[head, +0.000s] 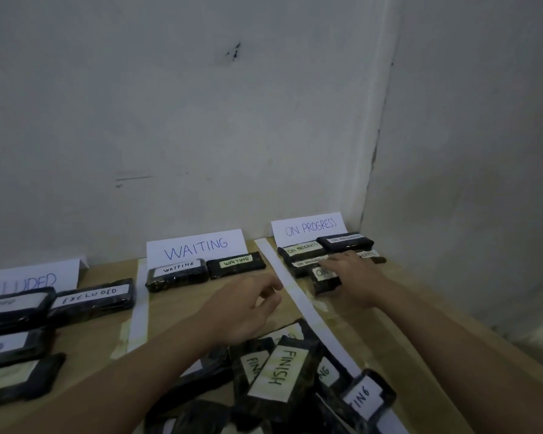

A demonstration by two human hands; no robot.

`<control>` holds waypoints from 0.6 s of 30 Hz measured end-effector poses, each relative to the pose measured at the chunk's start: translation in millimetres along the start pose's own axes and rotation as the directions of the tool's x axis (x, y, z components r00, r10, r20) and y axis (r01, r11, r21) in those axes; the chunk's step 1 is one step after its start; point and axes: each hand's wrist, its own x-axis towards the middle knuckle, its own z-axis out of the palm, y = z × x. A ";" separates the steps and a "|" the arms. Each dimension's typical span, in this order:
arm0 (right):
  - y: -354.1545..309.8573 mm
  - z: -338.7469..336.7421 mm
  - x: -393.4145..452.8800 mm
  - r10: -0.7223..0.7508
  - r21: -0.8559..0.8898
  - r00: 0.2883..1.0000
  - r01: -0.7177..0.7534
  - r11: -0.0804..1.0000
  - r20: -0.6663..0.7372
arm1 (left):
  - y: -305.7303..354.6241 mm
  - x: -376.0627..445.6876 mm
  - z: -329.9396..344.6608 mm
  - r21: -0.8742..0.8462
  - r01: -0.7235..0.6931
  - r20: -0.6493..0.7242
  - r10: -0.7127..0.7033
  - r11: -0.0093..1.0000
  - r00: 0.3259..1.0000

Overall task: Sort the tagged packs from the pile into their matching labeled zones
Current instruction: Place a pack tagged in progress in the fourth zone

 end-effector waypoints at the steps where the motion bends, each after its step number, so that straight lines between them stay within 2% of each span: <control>1: -2.8 1.7 4.5 -0.007 -0.017 0.999 0.007 1.000 0.050 | -1.6 0.4 0.4 0.006 0.001 0.003 -0.001 1.000 1.000; 3: -6.7 6.2 10.3 -0.017 -0.024 0.993 0.020 1.000 0.115 | -4.1 0.9 0.8 0.007 0.006 0.000 -0.006 1.000 1.000; 9: -7.6 9.0 10.6 -0.053 0.102 0.977 0.033 0.994 0.207 | -7.2 0.5 0.1 0.019 0.026 0.008 -0.026 0.999 1.000; 12: -15.0 -3.5 -3.3 -0.110 0.231 0.988 0.082 0.969 0.111 | -5.3 -3.4 -2.6 0.025 0.029 0.019 -0.029 0.999 0.999; 14: -23.9 -14.4 -18.5 -0.180 0.373 0.981 0.143 0.917 0.068 | -2.8 -7.2 -5.0 0.038 0.025 0.024 -0.026 0.999 0.999; 18: -46.0 -41.1 -64.1 -0.354 0.627 0.933 0.234 0.743 0.071 | 3.2 -20.4 -10.5 0.070 0.029 0.038 -0.032 0.997 0.999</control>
